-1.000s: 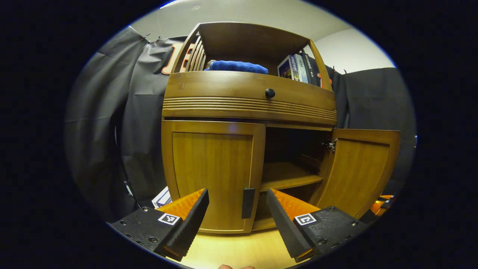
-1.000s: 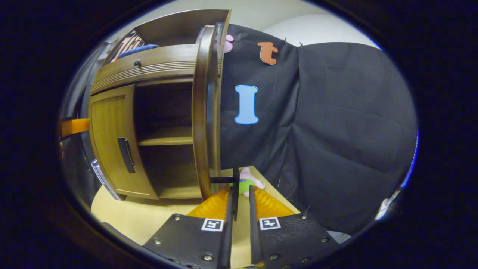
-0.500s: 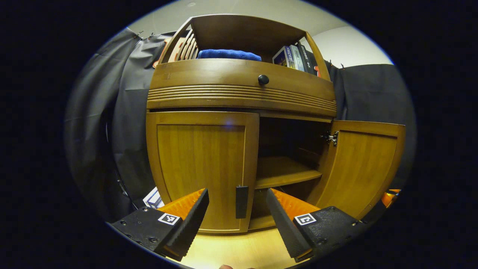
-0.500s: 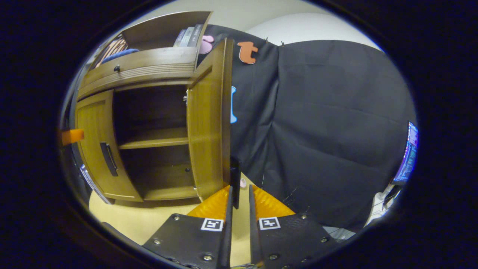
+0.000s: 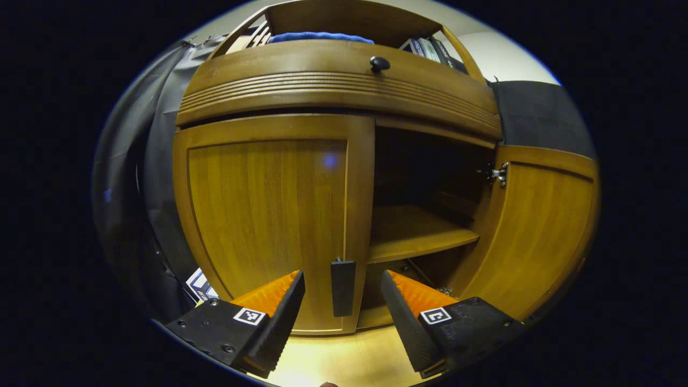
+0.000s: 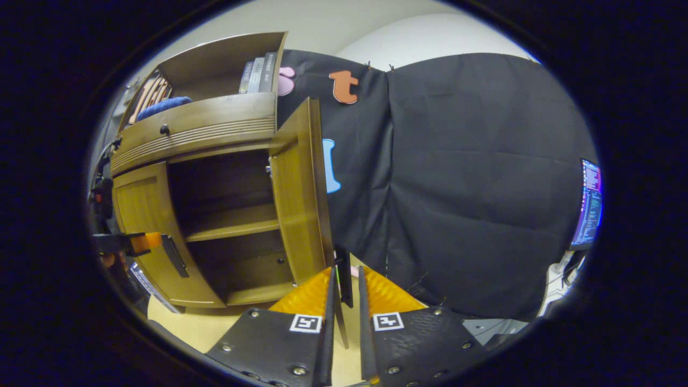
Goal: Open the right door of the double-door shoe cabinet with the right hand, and open the left door with the left hand.
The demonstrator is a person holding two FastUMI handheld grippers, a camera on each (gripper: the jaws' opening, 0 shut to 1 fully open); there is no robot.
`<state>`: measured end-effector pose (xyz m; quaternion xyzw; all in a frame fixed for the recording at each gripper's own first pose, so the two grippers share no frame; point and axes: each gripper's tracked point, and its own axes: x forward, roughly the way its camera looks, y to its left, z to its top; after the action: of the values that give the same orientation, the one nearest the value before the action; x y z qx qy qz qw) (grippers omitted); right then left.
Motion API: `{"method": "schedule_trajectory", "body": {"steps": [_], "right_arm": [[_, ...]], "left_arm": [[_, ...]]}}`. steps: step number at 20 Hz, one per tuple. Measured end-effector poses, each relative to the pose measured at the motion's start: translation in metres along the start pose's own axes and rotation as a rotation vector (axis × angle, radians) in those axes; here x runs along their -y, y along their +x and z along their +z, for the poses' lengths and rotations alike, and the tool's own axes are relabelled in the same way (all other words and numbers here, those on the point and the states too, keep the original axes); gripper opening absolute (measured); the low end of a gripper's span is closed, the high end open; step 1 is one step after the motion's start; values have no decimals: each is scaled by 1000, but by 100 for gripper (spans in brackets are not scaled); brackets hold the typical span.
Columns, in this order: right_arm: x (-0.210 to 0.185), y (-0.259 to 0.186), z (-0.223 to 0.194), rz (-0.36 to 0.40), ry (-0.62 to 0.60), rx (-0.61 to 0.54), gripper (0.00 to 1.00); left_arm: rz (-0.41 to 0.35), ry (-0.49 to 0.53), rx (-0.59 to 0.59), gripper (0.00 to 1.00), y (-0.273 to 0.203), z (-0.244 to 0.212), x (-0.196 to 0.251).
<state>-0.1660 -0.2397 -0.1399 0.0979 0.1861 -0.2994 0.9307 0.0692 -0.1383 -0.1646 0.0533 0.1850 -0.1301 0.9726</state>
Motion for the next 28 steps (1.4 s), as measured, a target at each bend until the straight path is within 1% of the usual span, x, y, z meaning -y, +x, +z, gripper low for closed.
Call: {"method": "schedule_trajectory", "body": {"steps": [2,3,4,6,8,9,11,12,13,14,15,17,22,28], "right_arm": [[-3,-4,3,1,3,6,21],[-4,-5,4,3,4,7,21],[-6,-5,5,5,4,7,21],[-9,-6,7,5,0,9,21],[-12,-5,8,6,-10,11,21],[-13,-5,9,8,-18,13,21],[-16,-6,10,12,-37,14,21],[-18,-6,10,17,-45,15,21],[-20,-7,11,24,-50,16,21],[-23,-6,12,34,-53,16,21],[-25,-6,13,44,-57,17,21],[-31,-4,15,65,-71,22,21],[-51,0,20,123,-87,27,21],[-75,-1,11,198,-103,5,21]], "left_arm": [[13,-1,-35,88,18,-13,0],[13,-6,-50,84,28,-17,-1],[11,-13,-65,82,36,-22,0],[16,-28,-94,72,50,-31,1],[15,-42,-116,57,57,-38,4],[9,-51,-121,44,59,-40,3],[19,-67,-122,41,61,-43,4],[26,-69,-118,41,61,-41,3],[30,-68,-110,36,61,-42,3],[32,-67,-102,38,60,-42,3],[31,-66,-99,34,60,-41,4],[27,-78,-99,32,57,-42,5],[24,-88,-88,30,41,-44,4],[22,-107,-77,31,14,-49,2]]}}
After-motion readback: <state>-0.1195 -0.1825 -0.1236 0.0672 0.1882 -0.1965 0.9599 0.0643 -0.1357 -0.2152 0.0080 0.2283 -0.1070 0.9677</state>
